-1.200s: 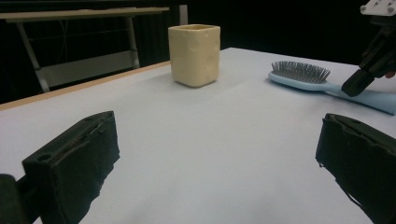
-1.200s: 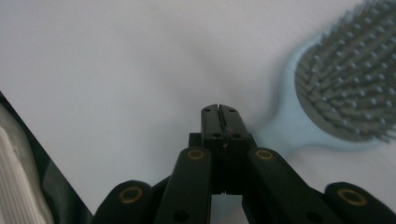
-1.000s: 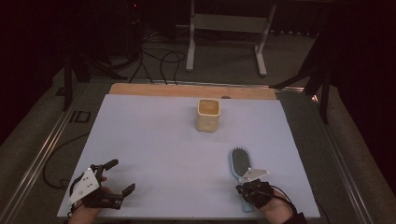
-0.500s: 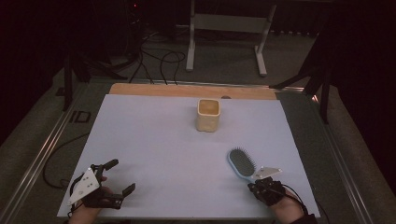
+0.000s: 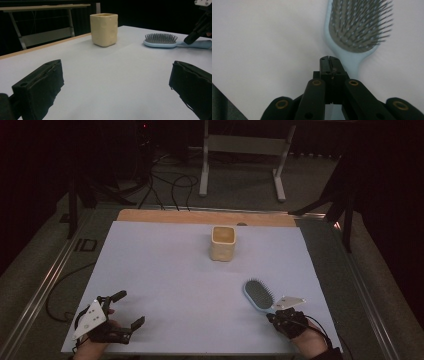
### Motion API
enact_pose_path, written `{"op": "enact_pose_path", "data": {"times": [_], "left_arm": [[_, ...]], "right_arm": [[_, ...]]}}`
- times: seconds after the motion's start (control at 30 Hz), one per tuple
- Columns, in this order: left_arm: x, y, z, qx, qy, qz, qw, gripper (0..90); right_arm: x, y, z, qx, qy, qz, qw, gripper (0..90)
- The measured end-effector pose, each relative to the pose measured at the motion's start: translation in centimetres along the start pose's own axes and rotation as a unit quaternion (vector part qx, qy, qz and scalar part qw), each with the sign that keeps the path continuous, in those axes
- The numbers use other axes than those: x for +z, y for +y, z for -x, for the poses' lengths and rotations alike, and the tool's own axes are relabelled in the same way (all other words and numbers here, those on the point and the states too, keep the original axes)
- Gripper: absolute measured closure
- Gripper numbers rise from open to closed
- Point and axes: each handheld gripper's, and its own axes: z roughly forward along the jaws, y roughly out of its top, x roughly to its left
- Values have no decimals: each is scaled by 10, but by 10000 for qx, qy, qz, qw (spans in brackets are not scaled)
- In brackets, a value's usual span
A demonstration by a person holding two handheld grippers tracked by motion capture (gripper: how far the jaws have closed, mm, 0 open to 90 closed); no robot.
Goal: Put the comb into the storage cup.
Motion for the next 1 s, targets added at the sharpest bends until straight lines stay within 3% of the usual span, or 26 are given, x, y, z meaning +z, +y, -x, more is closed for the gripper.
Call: {"op": "enact_pose_path", "data": {"times": [0.2,0.33,0.47,0.5,0.57,0.6,0.67,0.7,0.77,0.83,0.9,1.0], "left_arm": [[0,0,0,5,-9,-12,10000,0],[0,0,0,5,-5,-11,10000,0],[0,0,0,-2,-8,-9,10000,0],[0,0,0,-5,-4,-7,10000,0],[0,0,0,-4,-8,-5,10000,0],[0,0,0,-4,-8,-5,10000,0],[0,0,0,-17,-7,2,10000,0],[0,0,0,-14,-8,3,10000,0],[0,0,0,-19,-9,5,10000,0],[0,0,0,-26,-12,9,10000,0],[0,0,0,-31,-14,10,10000,0],[0,0,0,-30,-13,16,10000,0]], "right_arm": [[-10,5,4,43,-77,81,9999,900],[-16,9,7,50,-127,117,9998,847],[-17,10,8,144,-135,65,9998,686],[-17,10,8,144,-135,65,9998,686],[-18,11,10,218,-182,43,9996,573],[-18,11,10,218,-182,43,9996,573],[-17,13,12,328,-231,-52,9992,417],[-17,13,12,328,-231,-52,9992,417],[-14,15,14,392,-158,-252,9988,264],[-13,16,14,405,-149,-307,9986,235],[-10,18,15,469,-169,-512,9974,136],[-7,19,16,455,-175,-674,9965,106]]}}
